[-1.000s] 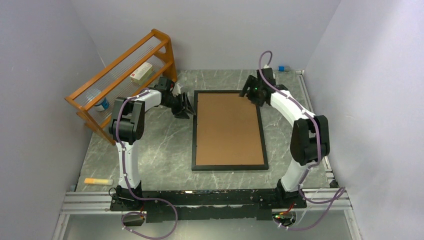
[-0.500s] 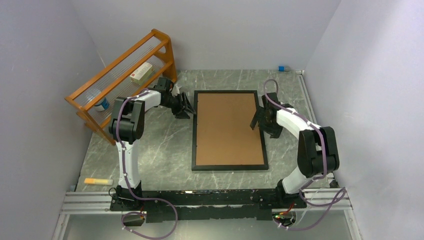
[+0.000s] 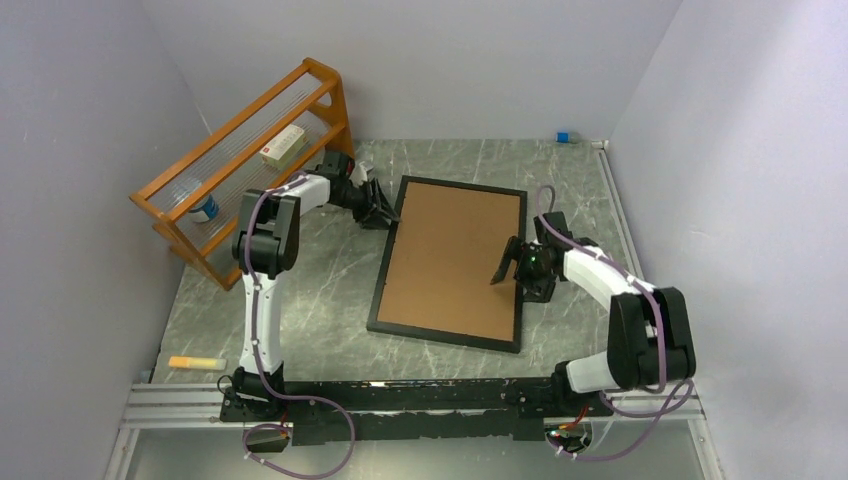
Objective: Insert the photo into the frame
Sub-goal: Adjust the photo frame at the center of the board.
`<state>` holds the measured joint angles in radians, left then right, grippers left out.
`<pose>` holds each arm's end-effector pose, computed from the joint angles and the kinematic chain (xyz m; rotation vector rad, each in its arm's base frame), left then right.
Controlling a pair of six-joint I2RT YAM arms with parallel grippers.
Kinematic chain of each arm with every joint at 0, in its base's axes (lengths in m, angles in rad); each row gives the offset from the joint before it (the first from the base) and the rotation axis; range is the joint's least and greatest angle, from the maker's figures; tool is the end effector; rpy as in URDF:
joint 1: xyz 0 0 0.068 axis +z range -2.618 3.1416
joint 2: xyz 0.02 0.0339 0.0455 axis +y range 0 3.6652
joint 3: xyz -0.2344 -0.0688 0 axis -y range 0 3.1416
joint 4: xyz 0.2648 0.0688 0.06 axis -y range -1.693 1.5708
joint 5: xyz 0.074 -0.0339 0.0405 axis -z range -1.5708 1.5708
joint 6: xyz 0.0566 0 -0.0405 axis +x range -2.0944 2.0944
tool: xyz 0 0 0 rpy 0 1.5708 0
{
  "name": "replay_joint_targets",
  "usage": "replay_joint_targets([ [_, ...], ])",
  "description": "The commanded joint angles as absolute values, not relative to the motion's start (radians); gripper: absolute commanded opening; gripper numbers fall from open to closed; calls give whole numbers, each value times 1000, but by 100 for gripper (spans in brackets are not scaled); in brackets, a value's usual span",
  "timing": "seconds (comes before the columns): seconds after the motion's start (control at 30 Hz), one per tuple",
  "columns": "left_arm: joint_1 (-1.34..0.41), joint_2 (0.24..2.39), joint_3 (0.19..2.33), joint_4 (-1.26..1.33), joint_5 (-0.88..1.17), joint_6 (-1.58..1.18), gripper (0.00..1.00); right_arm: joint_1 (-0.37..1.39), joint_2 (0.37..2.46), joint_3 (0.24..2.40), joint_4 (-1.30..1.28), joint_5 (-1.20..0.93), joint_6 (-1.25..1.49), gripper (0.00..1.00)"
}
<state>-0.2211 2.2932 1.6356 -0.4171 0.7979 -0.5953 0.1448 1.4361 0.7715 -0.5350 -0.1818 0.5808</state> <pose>0.4548 -0.1438 0.0752 -0.2195 2.7134 -1.3195 0.2766 0.0507 0.1089 0.5643 2.7711 0.4294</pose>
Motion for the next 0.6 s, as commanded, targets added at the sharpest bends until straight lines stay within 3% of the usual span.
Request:
replay_joint_targets([
  [0.0,-271,2387,1733,-403,853,-566,48,182,1299,679,-446,-474,657,91],
  [0.23,-325,2475,1843,-341,921,-563,46,312,1203,513,-238,-575,792,90],
  [0.43,-385,2572,1922,-267,997,-613,47,440,1260,432,67,-619,896,91],
  [0.57,-386,2594,1976,-319,963,-575,48,472,1307,483,11,-564,883,92],
])
